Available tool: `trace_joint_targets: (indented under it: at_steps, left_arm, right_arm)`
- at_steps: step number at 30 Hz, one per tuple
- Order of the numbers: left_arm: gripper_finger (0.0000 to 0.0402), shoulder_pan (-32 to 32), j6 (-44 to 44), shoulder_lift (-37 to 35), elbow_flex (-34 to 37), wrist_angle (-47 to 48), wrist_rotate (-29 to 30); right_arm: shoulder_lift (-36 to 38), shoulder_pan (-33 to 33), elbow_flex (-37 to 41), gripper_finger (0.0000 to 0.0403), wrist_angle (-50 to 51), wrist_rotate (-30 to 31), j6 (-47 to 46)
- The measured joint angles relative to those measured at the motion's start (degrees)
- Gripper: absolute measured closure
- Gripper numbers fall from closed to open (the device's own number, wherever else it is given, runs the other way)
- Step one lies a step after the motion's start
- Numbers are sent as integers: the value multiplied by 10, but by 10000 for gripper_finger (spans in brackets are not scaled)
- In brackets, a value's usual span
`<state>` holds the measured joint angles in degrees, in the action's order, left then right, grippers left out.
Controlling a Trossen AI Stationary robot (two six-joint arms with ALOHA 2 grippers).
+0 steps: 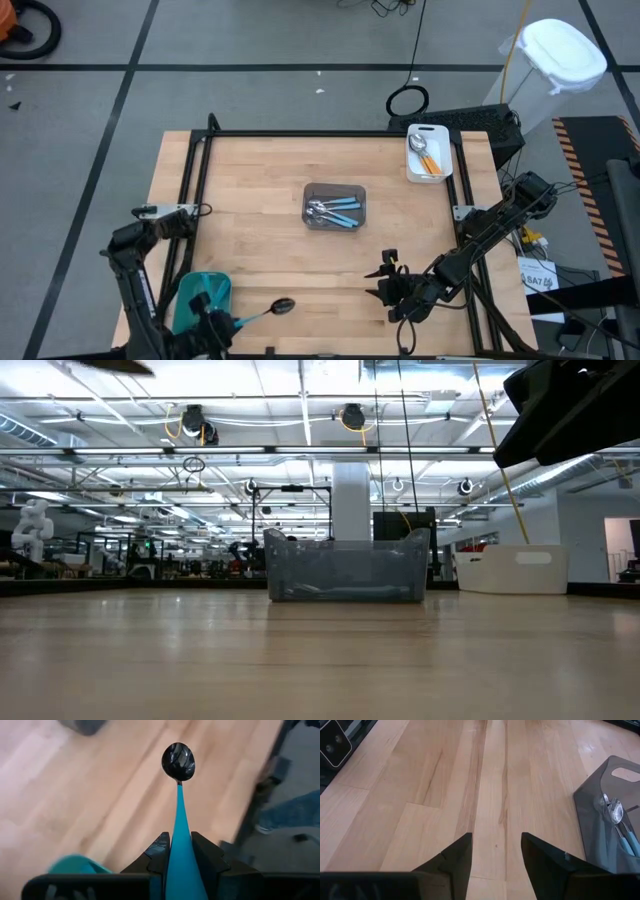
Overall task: Sort silverware by color (type)
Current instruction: Put the dark blue spoon into the blue bin
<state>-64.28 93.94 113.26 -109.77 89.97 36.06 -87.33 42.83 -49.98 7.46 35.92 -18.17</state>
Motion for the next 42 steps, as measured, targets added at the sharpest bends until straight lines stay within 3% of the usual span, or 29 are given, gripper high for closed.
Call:
trace_joint_targets:
  at_steps: [7, 12, 17, 30, 42]
  left_arm:
    - [343, -14, 63, -105, 137, 2, -31]
    - [344, -59, 143, -174, 188, 2, -51]
    - [344, -83, 192, -191, 199, 0, -141]
    - [344, -89, 295, -191, 199, 0, -240]
    - [344, -55, 314, -191, 203, 0, -306]
  right_arm:
    - [0, 0, 0, 241, 0, -1, 2]
    - [0, 0, 0, 241, 1, -2, 2]
    - [0, 0, 0, 241, 2, -2, 2]
    - [0, 0, 0, 241, 1, -2, 5]
    - [0, 0, 0, 241, 1, -2, 9]
